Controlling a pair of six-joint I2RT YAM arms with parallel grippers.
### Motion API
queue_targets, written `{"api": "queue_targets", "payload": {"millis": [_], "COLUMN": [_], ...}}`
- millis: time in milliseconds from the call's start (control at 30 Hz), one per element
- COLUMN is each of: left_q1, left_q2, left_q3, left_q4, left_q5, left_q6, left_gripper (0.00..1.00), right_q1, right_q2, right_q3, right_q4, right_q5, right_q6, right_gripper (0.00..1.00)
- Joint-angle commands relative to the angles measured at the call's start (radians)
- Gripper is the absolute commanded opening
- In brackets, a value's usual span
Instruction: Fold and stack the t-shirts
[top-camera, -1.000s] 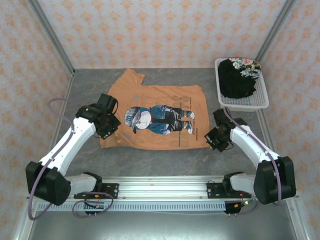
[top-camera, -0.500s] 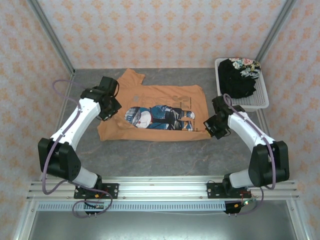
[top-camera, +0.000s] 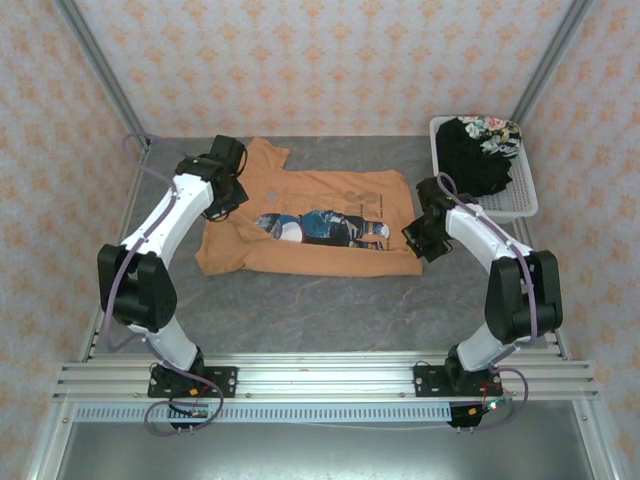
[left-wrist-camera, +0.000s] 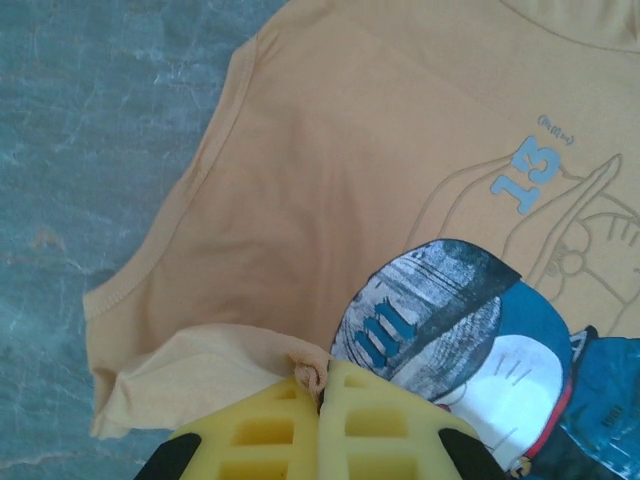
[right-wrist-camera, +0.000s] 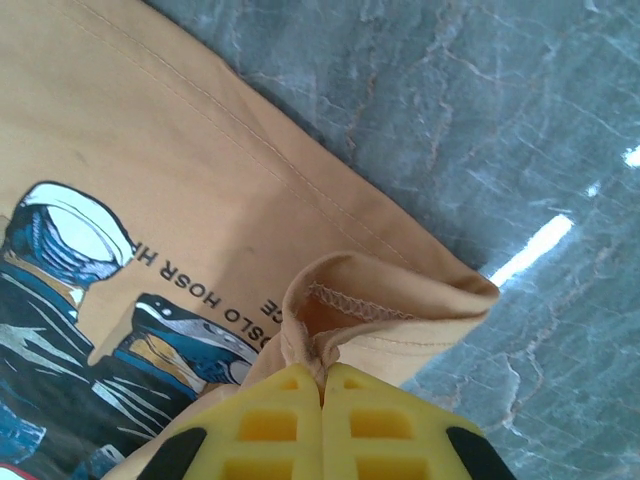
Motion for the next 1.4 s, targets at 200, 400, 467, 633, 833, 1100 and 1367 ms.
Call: {"api": "queue_targets", "payload": {"millis": [200,400,467,633,833,1100,1367], "left_q1": [0.018,0.021,0.022,0.022,0.022,0.071,0.291], "left_q2": [0.095,0.172,0.197,0.274,0.347,0.137,-0.150], "left_q3": [0.090,0.170,0.192,0.246,0.307,0.115,-0.387], "left_q4": [-0.003,-0.017,-0.020,-0.008,0.019,-0.027,0.049], "left_q5": [-0.078,-0.093,-0.098,-0.089,-0.098,-0.142,0.187], "left_q6": [0.086,0.115,0.127,0.147,0.241,0.211,0.025], "left_gripper": [0.00,0.00,0.00,0.00,0.00,0.70,0.63], "right_q1": [-0.006,-0.006,-0.006,-0.006,-0.009,-0.012,-0.013], "right_q2": [0.083,0.129,0.146,0.186,0.223,0.140,-0.068], "right_q3": [0.067,0.103,0.116,0.137,0.163,0.189,-0.059], "right_q4": [0.010,0.008,0.010,0.020,0.040,-0.033,0.048], "right_q5": [0.075,0.099,0.103,0.108,0.113,0.159,-0.005], "right_q6": [0.009,0.011,0.011,0.012,-0.021,-0.175,-0.252], "right_gripper": [0.00,0.00,0.00,0.00,0.00,0.51,0.54]}}
